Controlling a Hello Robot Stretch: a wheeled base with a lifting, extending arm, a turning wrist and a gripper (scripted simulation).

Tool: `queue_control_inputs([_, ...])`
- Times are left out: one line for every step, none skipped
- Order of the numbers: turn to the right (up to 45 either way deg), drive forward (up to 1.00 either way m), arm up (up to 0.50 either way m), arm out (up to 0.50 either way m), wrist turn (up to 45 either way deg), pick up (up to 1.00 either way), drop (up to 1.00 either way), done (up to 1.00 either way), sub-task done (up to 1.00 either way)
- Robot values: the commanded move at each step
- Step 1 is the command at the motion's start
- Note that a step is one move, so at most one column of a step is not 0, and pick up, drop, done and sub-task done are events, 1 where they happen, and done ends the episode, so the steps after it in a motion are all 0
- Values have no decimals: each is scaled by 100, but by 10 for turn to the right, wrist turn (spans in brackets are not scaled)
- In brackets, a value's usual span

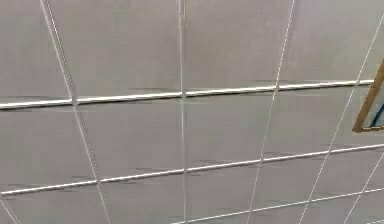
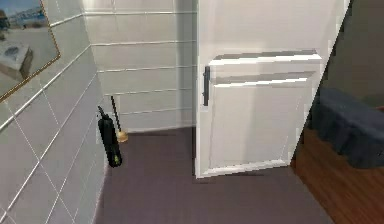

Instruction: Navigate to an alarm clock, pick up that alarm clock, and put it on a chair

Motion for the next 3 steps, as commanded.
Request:
queue_control_inputs([-450, 0, 0, 0, 0, 0, 0, 0, 0])
queue_control_inputs([-450, 0, 0, 0, 0, 0, 0, 0, 0])
queue_control_inputs([-90, 0, 0, 0, 0, 0, 0, 0, 0])
